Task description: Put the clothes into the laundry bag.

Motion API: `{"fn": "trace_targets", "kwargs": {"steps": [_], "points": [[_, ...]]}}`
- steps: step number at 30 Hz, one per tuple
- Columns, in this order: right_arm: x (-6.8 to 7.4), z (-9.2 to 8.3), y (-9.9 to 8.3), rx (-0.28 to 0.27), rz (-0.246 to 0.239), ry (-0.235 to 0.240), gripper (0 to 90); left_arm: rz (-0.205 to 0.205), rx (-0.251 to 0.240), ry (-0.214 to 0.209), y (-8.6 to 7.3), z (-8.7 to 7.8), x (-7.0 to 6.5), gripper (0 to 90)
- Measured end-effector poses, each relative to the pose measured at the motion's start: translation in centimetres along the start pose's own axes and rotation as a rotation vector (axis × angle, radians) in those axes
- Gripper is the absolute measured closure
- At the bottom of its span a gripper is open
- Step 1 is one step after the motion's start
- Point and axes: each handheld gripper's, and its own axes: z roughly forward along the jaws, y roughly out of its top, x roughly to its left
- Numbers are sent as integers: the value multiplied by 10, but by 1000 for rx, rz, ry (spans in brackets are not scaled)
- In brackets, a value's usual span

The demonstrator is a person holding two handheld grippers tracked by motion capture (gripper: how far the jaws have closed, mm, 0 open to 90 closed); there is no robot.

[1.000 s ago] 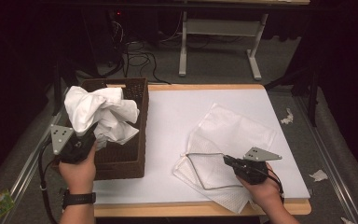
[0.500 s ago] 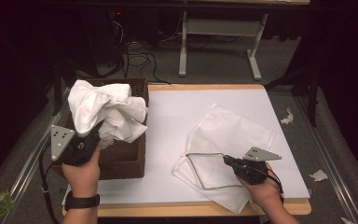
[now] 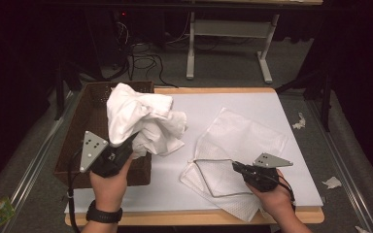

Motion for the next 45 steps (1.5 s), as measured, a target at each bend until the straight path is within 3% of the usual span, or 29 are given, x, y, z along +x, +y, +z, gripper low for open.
{"fn": "trace_targets", "kwargs": {"steps": [7,20,22,28,34,37,40,45], "points": [[1,0,0,3,-1,0,883,-17,24,-69,-11,9,-15,754],[2,1,1,3,0,0,885,-6,84,-190,-37,21,-45,753],[2,2,2,4,-3,2,886,9,91,-193,-40,19,-49,753],[5,7,6,-1,14,3,888,-26,88,-216,-61,17,-54,753],[6,11,11,-8,24,5,888,-29,120,-238,-76,22,-57,753],[4,12,17,-25,45,-1,888,-27,124,-240,-76,24,-57,753],[6,14,25,-32,30,-9,889,-18,110,-233,-71,25,-56,753],[9,23,45,-69,22,-28,890,-12,50,-204,-55,20,-50,753]]}}
